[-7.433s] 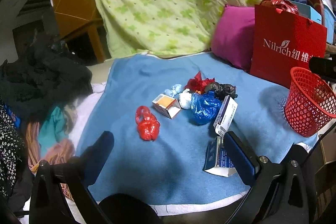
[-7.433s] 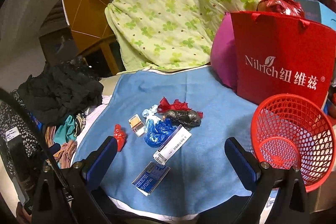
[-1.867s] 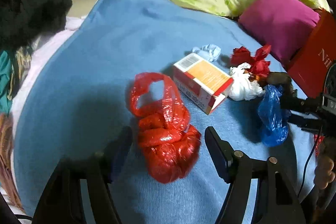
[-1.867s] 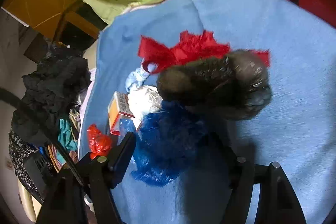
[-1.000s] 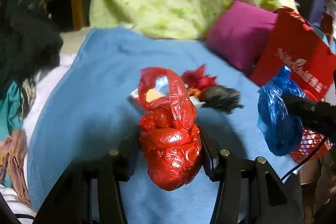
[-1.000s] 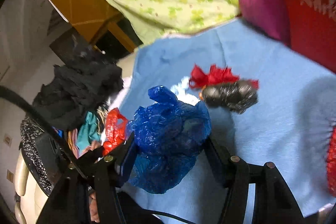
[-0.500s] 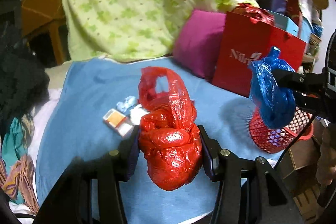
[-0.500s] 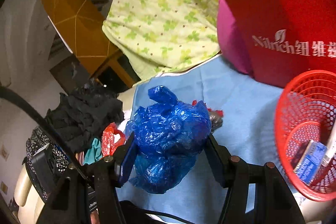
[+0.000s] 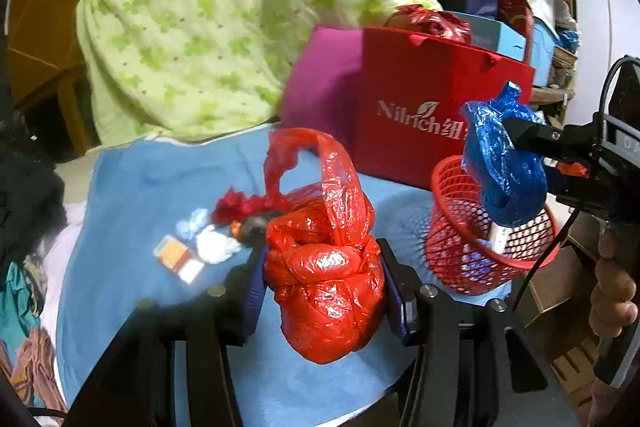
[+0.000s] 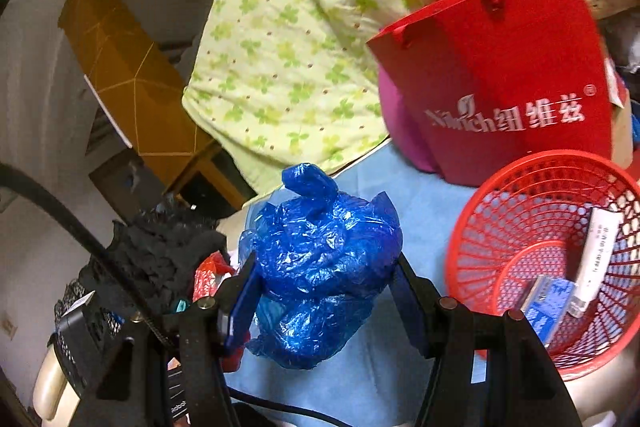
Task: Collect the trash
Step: 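Carry both bags over the red mesh basket and open both tools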
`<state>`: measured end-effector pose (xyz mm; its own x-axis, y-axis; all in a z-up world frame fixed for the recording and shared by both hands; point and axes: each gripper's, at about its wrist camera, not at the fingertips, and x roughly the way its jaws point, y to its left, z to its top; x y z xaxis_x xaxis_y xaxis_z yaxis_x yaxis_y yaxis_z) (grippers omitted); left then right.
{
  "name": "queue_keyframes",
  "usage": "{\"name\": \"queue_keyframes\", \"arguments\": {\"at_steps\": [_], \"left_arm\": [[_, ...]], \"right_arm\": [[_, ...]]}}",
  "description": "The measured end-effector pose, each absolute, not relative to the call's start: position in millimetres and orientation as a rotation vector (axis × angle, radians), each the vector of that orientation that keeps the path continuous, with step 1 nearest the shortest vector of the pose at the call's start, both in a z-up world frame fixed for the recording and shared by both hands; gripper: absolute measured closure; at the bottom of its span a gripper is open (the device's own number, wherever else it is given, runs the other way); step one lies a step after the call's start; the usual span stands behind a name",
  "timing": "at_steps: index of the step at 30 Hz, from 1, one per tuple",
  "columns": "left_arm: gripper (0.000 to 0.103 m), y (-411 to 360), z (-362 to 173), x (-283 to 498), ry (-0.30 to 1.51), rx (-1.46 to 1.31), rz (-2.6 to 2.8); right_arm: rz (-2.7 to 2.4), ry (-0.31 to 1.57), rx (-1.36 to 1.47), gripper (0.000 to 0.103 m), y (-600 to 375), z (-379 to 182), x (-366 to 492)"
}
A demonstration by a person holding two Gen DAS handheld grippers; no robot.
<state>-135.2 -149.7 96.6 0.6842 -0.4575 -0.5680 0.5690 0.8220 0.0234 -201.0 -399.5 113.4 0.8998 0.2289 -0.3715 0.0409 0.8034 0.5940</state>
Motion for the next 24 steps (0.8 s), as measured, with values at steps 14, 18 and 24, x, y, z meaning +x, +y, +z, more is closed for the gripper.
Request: {"name": "queue_keyframes", "arguments": {"at_steps": [14,18,24], "left_arm": [[0.05,-227,111,-143,0.539,0.271,-0.721],[0.05,-251,107,-142,0.561,0.281,-0.76],[0.049,-294,96,-144,0.6,0.324,-0.813]], "right_arm": [[-0.05,0.359,0.746,0.037,-478,105,-241],[-0.095,0.348,0.771,0.037,-497,98,-250],[-0.162,0.343,0.827,0.036,-527,80,-262]]}}
